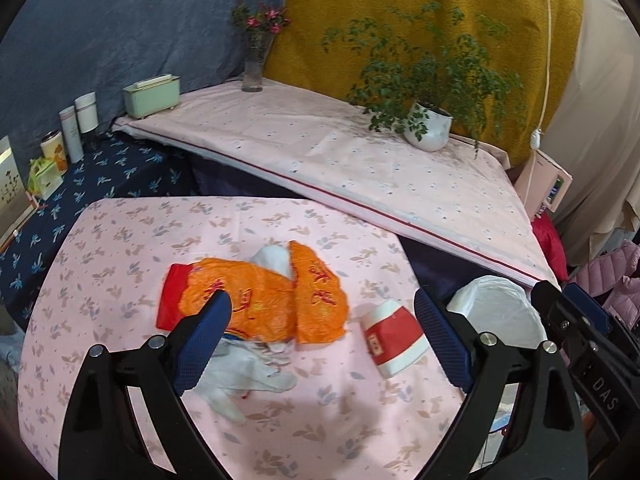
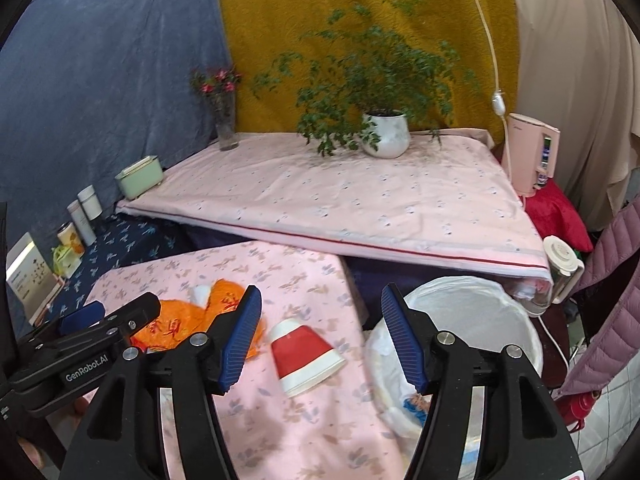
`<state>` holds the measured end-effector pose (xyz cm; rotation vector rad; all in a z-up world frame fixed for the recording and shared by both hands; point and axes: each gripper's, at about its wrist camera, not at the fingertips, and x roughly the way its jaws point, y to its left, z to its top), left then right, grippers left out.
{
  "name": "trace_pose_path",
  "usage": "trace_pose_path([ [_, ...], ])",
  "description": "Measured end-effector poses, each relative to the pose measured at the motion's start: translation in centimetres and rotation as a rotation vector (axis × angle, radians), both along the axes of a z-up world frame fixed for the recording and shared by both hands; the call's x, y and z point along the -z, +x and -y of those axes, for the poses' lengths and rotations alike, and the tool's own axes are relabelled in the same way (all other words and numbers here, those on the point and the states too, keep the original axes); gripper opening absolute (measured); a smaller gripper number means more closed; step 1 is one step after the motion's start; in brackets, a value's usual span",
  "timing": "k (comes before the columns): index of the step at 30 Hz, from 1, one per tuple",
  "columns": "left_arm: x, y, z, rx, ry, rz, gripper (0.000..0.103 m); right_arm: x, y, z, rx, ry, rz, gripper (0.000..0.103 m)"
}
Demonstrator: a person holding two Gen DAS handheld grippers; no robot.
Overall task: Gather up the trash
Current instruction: 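Return both tools to the table near the orange bag and red envelope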
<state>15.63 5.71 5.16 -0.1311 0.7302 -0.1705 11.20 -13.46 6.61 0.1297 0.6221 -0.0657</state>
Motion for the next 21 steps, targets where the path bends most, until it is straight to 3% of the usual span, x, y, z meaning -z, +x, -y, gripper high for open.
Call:
trace_pose_path([
  [9, 2.4, 0.7, -5.8, -0.090, 0.005, -0.046, 0.089, 2.6, 1.4, -4.7, -0.067, -0.004, -0.052, 0.061],
  [16, 6.2, 0.9, -11.2, -0.180, 0.045, -0.117, 0.089, 5.7, 2.3, -8.1, -0.119, 0.015, -0.118, 0.061],
  [21, 8.6, 0.5, -14.9, -0.235, 0.032, -0.162, 0.089, 8.5, 2.7, -11.2, -0.182, 0.017, -0.177, 0.061],
])
